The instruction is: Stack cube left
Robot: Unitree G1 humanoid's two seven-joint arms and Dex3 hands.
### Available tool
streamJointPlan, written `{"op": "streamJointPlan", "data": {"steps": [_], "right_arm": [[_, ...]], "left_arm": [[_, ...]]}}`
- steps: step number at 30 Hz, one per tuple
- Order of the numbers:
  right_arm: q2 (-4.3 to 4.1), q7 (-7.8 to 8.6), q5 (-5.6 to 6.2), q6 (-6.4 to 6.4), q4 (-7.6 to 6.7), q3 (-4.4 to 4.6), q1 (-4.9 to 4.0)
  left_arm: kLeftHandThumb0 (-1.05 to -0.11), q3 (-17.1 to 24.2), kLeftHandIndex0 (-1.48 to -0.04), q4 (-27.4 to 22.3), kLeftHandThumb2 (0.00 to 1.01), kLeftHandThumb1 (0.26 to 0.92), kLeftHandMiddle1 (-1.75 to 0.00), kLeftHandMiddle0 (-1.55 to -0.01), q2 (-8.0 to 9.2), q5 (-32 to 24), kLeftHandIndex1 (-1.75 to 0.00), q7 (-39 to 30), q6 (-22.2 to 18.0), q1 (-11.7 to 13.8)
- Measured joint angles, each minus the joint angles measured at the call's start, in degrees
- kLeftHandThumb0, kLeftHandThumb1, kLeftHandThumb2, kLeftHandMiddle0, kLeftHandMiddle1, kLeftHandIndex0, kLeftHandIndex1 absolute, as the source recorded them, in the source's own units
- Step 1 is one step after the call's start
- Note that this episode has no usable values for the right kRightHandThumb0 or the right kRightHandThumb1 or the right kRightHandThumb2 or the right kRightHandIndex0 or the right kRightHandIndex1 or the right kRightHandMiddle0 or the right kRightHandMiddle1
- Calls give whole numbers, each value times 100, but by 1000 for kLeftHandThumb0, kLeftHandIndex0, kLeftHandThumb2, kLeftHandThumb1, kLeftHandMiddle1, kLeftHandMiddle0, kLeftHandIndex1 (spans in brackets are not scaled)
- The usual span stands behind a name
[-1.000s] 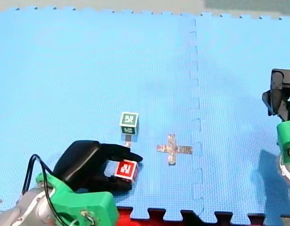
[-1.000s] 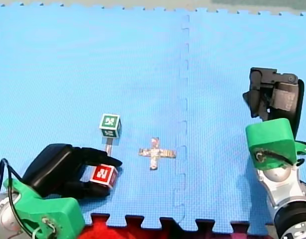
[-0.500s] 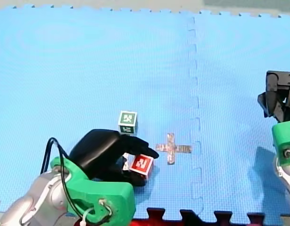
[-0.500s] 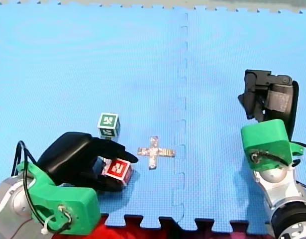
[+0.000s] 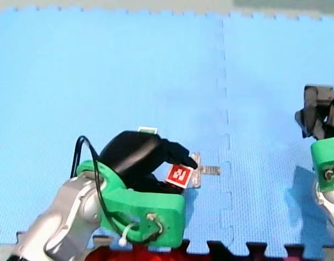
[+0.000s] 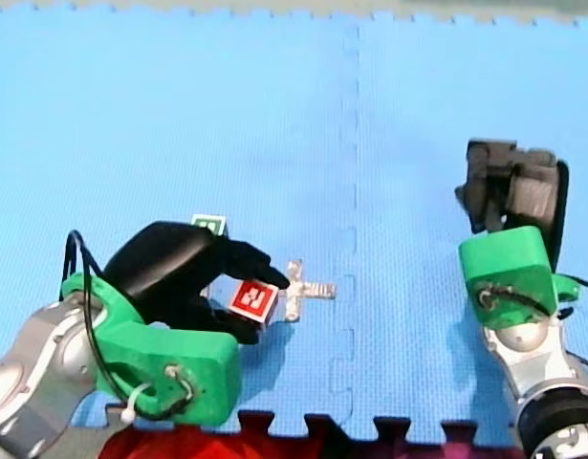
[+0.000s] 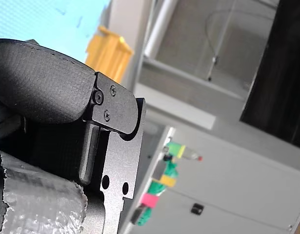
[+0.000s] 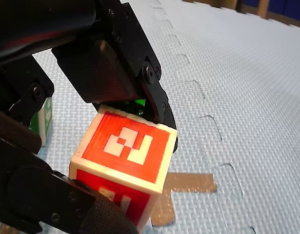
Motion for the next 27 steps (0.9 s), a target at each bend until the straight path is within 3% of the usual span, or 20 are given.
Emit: {"op": "streamJointPlan", "data": {"steps": [5, 6, 8, 12, 16, 27], "right_arm": [[36, -59, -12, 46, 7, 36, -18], [37, -57, -11, 51, 15, 39, -23], [28, -39, -9, 70, 64, 40, -29], [-5, -196, -91, 238, 104, 89, -77], [33, -363, -138, 310, 79, 154, -102], [167, -440, -105, 439, 75, 203, -172]], "left_arm": [[-444, -80, -1261, 519, 1, 803, -1746, -939, -76, 67, -130, 332, -106, -198], [-419, -86, -1241, 625, 1, 797, -1745, -855, -104, 54, -122, 402, -135, -234], [-463, -62, -1255, 901, 3, 801, -1743, -848, -223, -26, -123, 560, -187, -277], [-434, -177, -1257, 1411, 2, 786, -1746, -898, -424, 208, -102, 860, 68, -594], [-425, -214, -1235, 1662, 2, 787, -1746, -900, -454, 231, -77, 1105, -44, -775], [-472, -228, -1232, 2745, 5, 807, -1716, -835, -508, 33, -40, 1646, -722, -1225]]}}
